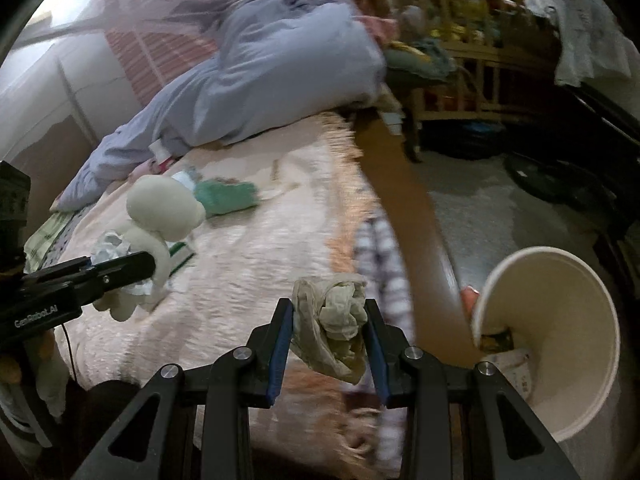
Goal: Collect trash
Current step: 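Carry the cloth and teddy bear over the bucket and lower them in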
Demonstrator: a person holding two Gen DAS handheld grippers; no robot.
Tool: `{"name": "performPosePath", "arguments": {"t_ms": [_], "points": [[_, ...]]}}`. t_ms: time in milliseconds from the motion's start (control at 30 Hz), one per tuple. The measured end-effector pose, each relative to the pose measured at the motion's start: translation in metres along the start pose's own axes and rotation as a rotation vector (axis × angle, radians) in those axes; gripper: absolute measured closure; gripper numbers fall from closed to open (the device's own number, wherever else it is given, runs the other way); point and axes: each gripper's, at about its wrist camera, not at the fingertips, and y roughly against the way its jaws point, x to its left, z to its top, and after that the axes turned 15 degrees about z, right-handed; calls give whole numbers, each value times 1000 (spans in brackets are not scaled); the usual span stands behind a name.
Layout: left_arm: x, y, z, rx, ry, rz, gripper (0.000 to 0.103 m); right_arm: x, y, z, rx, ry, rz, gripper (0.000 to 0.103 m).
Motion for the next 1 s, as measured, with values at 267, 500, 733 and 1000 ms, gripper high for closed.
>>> {"name": "performPosePath", "arguments": {"t_ms": [267, 500, 733, 1000], "points": [[-62, -13, 14, 11, -104, -62, 77, -54, 35, -14, -34, -92, -78, 69], [-119, -23, 23, 35, -167, -150, 77, -100, 61, -29, -53, -170, -145, 69], [-166, -52, 29, 98, -197, -236, 76, -146, 76, -46, -63, -266, -185, 69], [-201, -75, 31, 130, -242, -259, 76, -177, 83, -61, -60, -324, -206, 69]]}}
